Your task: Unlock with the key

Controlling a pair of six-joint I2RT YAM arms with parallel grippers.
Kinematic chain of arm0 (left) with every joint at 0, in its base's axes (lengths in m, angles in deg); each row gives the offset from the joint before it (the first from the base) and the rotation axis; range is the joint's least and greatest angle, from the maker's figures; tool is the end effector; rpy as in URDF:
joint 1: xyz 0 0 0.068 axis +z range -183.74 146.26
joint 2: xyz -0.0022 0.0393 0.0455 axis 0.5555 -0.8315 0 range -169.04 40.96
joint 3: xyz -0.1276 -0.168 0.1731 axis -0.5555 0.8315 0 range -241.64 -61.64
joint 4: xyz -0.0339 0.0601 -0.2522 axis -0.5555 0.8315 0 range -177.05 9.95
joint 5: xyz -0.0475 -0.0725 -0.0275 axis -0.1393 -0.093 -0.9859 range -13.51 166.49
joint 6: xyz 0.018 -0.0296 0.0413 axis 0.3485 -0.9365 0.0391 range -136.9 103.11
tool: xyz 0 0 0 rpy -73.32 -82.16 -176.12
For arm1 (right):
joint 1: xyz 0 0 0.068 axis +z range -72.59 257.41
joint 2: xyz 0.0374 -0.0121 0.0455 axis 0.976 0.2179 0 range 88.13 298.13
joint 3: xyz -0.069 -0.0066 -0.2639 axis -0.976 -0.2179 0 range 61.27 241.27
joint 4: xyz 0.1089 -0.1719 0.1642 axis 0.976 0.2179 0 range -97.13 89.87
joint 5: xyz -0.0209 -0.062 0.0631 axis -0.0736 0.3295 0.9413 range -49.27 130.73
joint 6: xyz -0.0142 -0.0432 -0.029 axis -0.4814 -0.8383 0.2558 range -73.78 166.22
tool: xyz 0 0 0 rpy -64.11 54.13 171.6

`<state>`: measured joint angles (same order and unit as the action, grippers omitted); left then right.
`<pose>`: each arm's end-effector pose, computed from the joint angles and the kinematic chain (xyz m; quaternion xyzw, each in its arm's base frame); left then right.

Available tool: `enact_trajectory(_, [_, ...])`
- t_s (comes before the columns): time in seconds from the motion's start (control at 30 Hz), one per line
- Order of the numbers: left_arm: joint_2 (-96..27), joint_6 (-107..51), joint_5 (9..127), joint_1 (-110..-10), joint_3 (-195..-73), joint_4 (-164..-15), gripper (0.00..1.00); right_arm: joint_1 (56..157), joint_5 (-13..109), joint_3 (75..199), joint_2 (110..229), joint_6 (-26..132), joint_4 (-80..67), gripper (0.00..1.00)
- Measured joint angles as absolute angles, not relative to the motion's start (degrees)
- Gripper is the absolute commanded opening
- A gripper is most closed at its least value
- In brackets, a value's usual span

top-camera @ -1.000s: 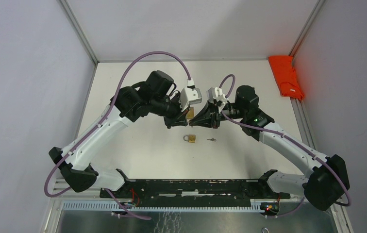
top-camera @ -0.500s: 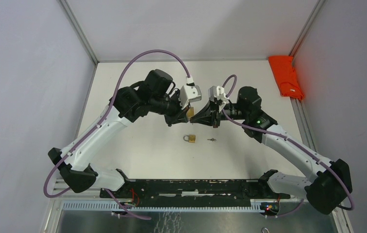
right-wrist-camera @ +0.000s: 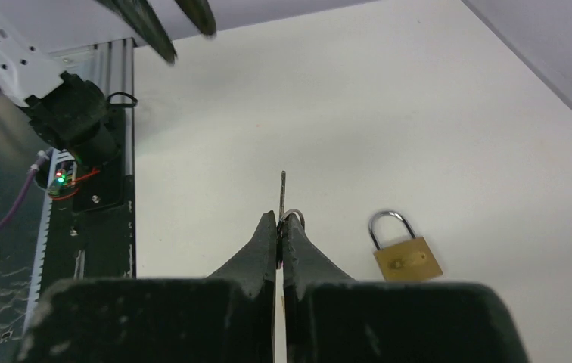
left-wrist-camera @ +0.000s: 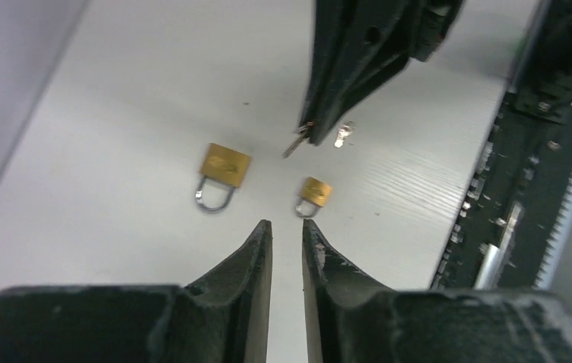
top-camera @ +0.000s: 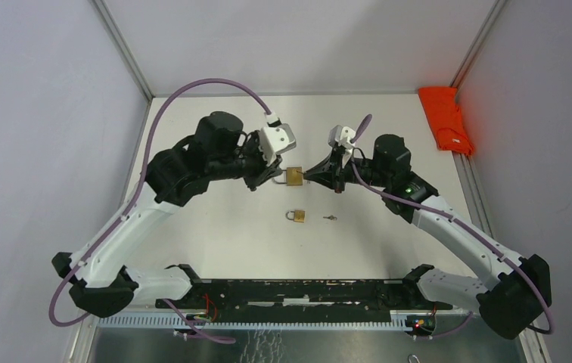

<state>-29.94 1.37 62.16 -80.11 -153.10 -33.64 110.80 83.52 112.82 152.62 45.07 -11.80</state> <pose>0.1545 -0.1747 0.4465 0.5162 0.7045 -0.2214 0.4338 0.2017 0.1619 0.3410 -0.4369 0.6016 0.4341 0.5087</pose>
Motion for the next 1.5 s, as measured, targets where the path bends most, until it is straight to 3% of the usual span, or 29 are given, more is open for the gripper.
enact_trajectory(0.17, [-28.4, 0.1, 71.4, -80.1, -150.3, -38.2, 0.24, 108.8, 79.2, 112.9, 152.2, 45.6, -8.3, 0.0])
enact_trajectory(0.3, [-34.4, -2.7, 78.2, -79.9, -150.2, -40.2, 0.24, 102.6, 75.8, 112.9, 152.0, 49.2, -5.7, 0.0])
enact_trajectory(0.4, [-42.0, -5.0, 80.0, -79.1, -151.0, -41.0, 0.32, 98.0, 72.0, 112.8, 151.9, 51.5, -4.2, 0.0])
enact_trajectory(0.6, [-56.1, -10.0, 76.1, -72.4, -151.0, -41.9, 0.36, 91.8, 67.3, 110.1, 150.5, 55.1, -2.7, 0.0])
enact_trajectory(0.9, [-65.8, -20.9, 66.3, -58.9, -152.1, -44.8, 0.43, 88.3, 65.6, 107.0, 145.9, 56.5, -1.9, 0.0])
enact_trajectory(1.2, [-76.3, -28.5, 61.8, -59.4, -152.9, -49.0, 0.43, 88.3, 65.9, 104.9, 145.1, 56.5, -2.3, 0.0])
enact_trajectory(1.5, [-78.2, -28.8, 63.5, -59.7, -153.0, -50.4, 0.41, 88.3, 66.7, 104.5, 143.9, 56.7, -3.3, 0.0])
